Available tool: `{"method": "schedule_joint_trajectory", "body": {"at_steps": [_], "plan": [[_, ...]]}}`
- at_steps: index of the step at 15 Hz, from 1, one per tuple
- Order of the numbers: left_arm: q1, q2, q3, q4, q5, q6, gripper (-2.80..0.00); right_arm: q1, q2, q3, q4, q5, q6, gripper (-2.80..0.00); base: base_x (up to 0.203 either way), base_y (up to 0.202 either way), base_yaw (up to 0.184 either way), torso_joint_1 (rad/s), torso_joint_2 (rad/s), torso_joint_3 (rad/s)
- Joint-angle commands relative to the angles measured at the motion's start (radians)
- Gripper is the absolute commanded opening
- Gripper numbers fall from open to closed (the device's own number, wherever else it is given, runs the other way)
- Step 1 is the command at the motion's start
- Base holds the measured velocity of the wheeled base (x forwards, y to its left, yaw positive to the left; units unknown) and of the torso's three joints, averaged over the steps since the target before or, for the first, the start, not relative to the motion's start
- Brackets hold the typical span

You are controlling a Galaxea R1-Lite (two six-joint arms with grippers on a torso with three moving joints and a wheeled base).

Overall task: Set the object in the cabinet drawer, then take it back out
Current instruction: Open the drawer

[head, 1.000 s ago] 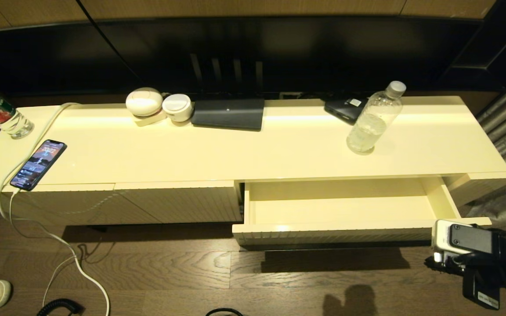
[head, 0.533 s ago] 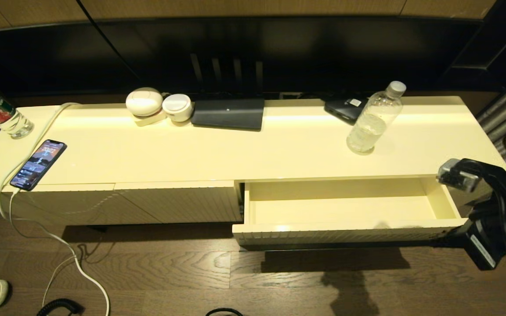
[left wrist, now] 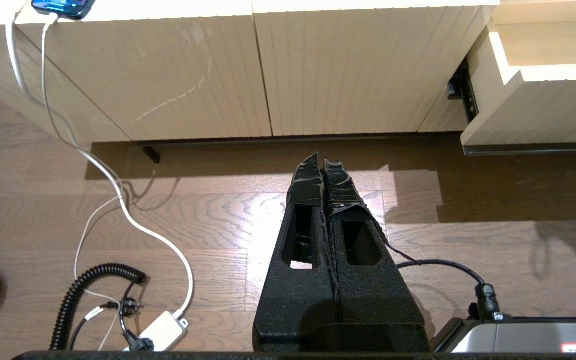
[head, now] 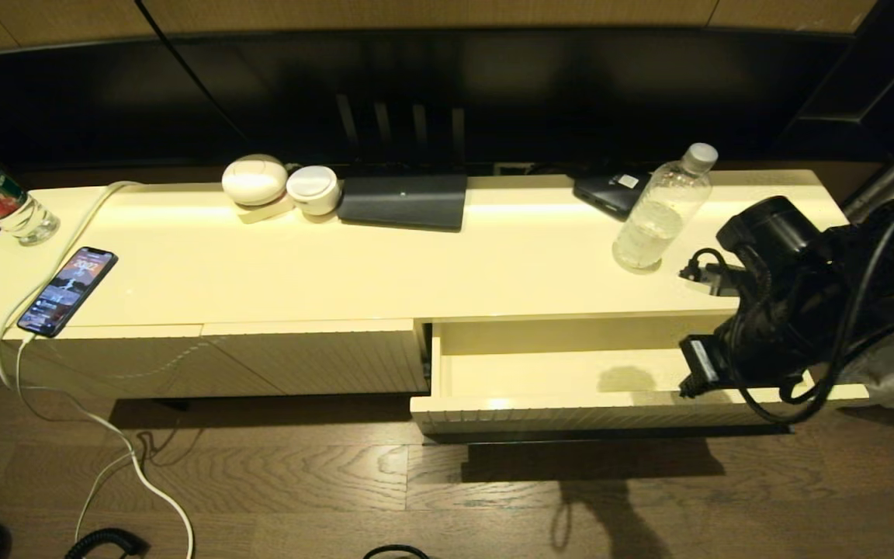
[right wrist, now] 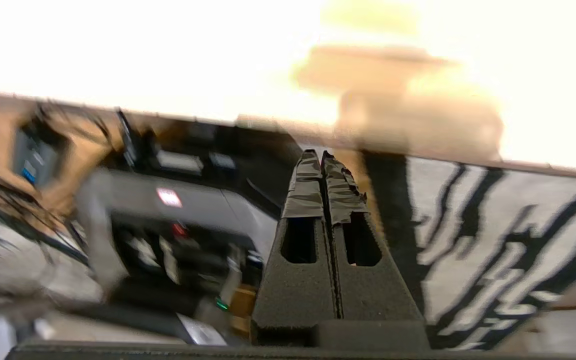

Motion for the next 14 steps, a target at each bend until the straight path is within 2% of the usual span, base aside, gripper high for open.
{"method": "schedule_joint_trajectory", "body": {"at_steps": [1, 7, 14], "plan": [[0.000, 0.000, 0.002, 0.000, 0.001, 0.000, -2.80, 0.009, 0.138, -0.091, 0.006, -0.002, 0.050, -2.80, 0.000, 0.000, 0.000, 0.000, 0.00, 0.000], [0.000, 0.000, 0.002, 0.000, 0.001, 0.000, -2.80, 0.010, 0.212, -0.214, 0.008, -0.003, 0.064, -2.80, 0.000, 0.000, 0.000, 0.000, 0.00, 0.000], [0.000, 0.000, 0.002, 0.000, -0.001, 0.000, -2.80, 0.008, 0.251, -0.261, 0.000, -0.001, 0.084, -2.80, 0.000, 0.000, 0.000, 0.000, 0.00, 0.000]]}}
